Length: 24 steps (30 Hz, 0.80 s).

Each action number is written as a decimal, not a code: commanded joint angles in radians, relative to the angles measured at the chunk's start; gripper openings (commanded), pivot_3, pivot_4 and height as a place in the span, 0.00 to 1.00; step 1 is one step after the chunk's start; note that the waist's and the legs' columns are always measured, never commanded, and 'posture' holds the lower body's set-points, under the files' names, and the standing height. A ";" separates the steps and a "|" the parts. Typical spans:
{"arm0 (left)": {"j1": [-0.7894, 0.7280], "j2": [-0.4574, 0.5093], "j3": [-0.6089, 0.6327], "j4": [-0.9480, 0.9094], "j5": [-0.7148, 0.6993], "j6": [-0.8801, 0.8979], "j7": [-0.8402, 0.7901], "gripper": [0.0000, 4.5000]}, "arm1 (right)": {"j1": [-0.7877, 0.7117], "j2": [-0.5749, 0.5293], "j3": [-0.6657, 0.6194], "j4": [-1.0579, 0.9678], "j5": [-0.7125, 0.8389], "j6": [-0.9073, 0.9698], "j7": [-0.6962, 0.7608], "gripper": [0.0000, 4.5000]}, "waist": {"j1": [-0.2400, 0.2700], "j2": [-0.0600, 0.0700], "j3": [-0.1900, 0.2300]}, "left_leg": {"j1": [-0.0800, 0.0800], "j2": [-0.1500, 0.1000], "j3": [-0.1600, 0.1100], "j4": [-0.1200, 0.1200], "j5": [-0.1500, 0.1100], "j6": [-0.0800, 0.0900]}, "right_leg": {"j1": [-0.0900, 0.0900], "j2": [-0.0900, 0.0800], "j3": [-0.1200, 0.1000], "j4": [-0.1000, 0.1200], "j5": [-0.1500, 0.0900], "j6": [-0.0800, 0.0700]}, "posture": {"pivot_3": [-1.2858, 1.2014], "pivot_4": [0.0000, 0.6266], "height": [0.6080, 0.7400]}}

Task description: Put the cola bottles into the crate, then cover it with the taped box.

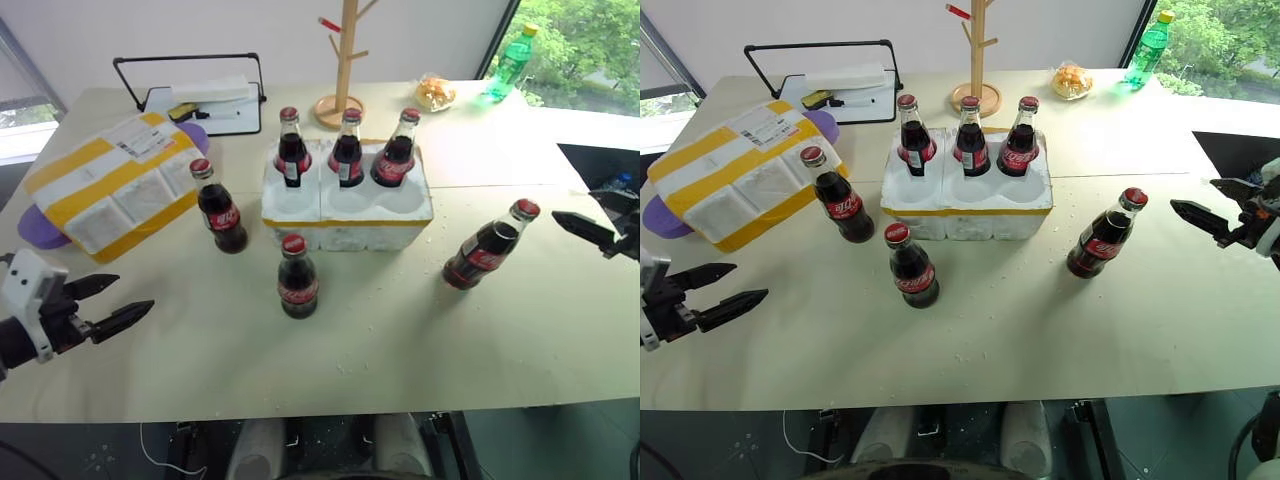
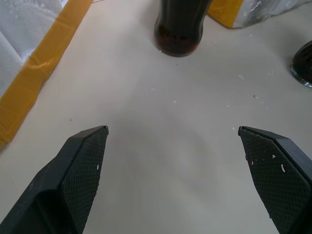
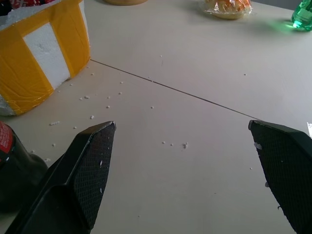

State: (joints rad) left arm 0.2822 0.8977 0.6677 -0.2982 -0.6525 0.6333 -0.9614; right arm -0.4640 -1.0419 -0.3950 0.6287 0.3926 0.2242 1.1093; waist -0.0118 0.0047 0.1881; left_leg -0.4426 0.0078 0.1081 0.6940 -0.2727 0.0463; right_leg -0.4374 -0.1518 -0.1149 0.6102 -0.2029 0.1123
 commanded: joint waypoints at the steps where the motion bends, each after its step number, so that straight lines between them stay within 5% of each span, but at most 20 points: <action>1: 0.011 0.009 0.045 -0.029 -0.017 -0.003 -0.021 0.99 | -0.017 -0.010 -0.014 0.013 0.000 -0.026 0.008 1.00 | 0.000 0.000 0.000 | 0.000 0.000 0.000 0.000 0.000 0.000 | 0.000 0.000 0.000 0.000 0.000 0.000 | 0.52 0.24 1.00; 24: 0.023 -0.030 0.062 -0.063 -0.070 0.067 0.022 0.99 | -0.034 -0.018 -0.015 0.054 0.001 -0.022 0.042 1.00 | -0.001 0.000 0.000 | 0.000 0.000 0.001 0.000 0.001 0.001 | 0.000 0.000 0.000 0.000 0.000 0.000 | 0.52 0.24 1.00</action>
State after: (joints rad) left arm 0.3084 0.8653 0.6886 -0.3376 -0.7053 0.6957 -0.9434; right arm -0.4742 -1.0419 -0.3912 0.6864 0.3864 0.2116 1.1534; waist -0.0126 0.0049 0.1879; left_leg -0.4425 0.0079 0.1086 0.6940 -0.2720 0.0471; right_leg -0.4372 -0.1517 -0.1148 0.6106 -0.2029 0.1124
